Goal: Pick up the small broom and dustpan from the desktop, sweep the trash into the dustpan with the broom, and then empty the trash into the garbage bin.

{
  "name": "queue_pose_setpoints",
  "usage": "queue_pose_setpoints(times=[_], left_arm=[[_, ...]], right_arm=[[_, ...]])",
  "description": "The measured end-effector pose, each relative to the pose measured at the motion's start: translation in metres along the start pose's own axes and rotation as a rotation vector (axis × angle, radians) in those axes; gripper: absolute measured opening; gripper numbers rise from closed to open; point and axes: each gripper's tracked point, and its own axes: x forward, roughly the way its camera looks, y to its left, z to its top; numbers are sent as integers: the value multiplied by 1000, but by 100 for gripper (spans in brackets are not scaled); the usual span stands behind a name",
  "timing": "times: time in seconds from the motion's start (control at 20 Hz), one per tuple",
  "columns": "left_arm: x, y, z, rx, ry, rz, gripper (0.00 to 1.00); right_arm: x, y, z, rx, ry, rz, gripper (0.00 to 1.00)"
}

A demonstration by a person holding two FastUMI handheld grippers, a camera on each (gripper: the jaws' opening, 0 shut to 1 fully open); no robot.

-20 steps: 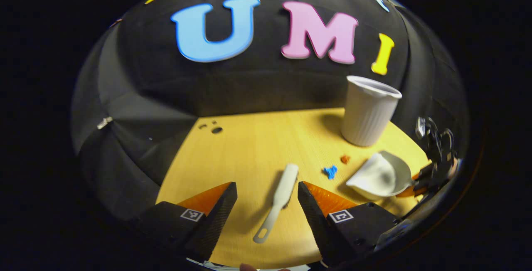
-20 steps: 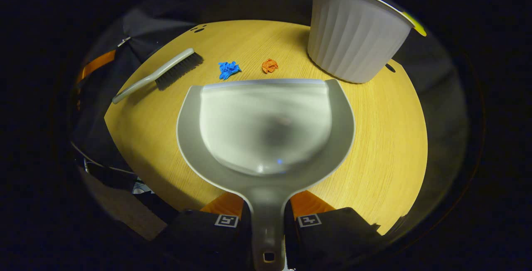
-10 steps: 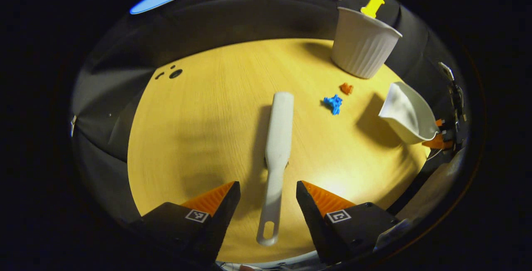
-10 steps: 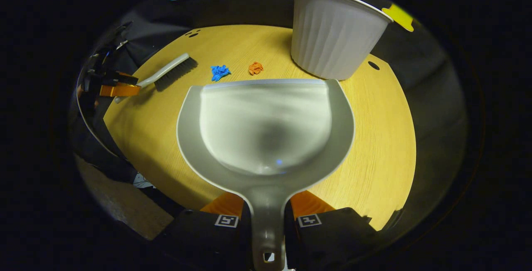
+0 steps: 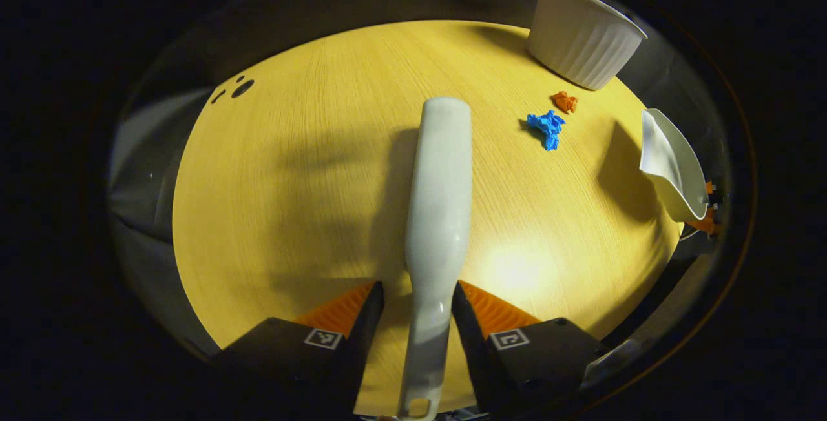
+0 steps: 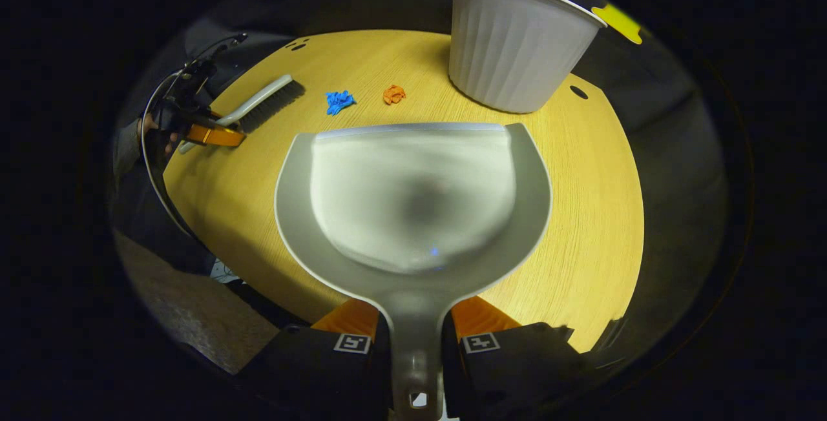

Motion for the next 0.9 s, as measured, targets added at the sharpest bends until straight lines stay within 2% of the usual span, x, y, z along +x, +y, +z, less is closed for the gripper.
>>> queue_pose_setpoints(times=[0.05,0.15,0.25,0.4,0.55,0.7,0.9], left_arm=[[1,0,2,12,3,0,58],[3,-3,5,26,6,-3,49],[0,-4,9,34,15,12,33],[-8,0,33,68,-53,90,26],[-20,-9,78,122,-155,137,24],[-18,-26,113,167,-203,137,25],[7,-49,136,245,-175,114,25]], right_arm=[[-2,2,1,-12,9,10,36],[-3,6,6,-50,21,20,36],[-2,7,9,-96,42,21,36],[2,6,13,-162,118,25,37],[6,3,18,-200,185,40,33],[15,-2,25,-234,219,35,40],[23,-6,32,-260,252,30,33]])
